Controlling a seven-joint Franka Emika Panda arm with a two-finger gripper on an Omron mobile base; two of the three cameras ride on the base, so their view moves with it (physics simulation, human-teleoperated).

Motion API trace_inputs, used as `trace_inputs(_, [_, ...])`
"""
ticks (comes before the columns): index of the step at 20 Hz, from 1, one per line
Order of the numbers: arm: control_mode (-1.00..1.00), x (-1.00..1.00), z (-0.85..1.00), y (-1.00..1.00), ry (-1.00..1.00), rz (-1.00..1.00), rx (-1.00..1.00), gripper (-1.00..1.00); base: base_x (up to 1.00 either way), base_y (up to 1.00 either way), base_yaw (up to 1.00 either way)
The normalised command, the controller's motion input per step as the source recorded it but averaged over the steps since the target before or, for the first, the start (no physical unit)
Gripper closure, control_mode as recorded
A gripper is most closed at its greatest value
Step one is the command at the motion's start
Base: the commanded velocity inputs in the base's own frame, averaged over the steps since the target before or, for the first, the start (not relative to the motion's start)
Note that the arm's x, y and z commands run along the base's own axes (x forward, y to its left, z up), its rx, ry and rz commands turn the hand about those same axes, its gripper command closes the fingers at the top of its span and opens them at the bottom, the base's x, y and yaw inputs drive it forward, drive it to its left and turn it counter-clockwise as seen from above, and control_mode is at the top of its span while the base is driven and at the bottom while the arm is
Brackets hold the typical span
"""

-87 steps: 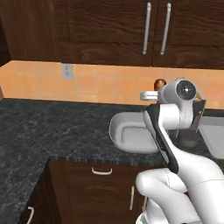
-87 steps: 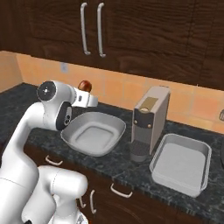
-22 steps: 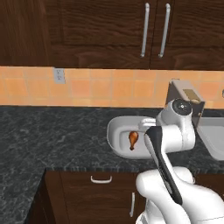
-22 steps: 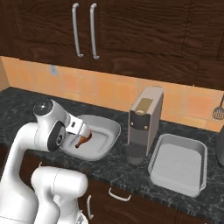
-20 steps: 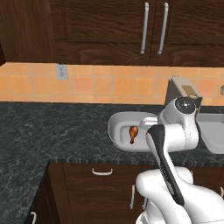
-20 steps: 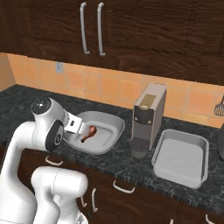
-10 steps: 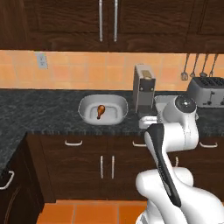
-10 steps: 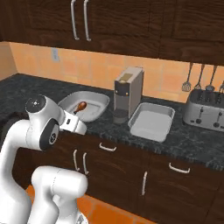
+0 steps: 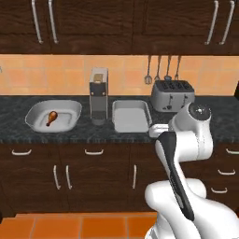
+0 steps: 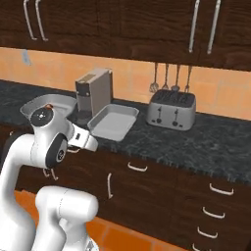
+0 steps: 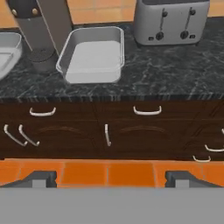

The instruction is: Place one potato and one chicken drumstick in each tupperware on the nearby counter, to pack two identical lunches.

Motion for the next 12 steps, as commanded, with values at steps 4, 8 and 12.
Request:
trace_inputs(4, [1.0,0.0,0.0,0.0,0.0,0.0,0.0,-1.0,-0.36,-1.0,-0.04])
trace_inputs(8, [1.0,0.0,0.0,0.0,0.0,0.0,0.0,-1.0,-0.52,-1.0,-0.03])
trace_inputs(12, [1.0,0.0,0.0,0.0,0.0,0.0,0.0,-1.0,-0.62,-1.0,-0.06])
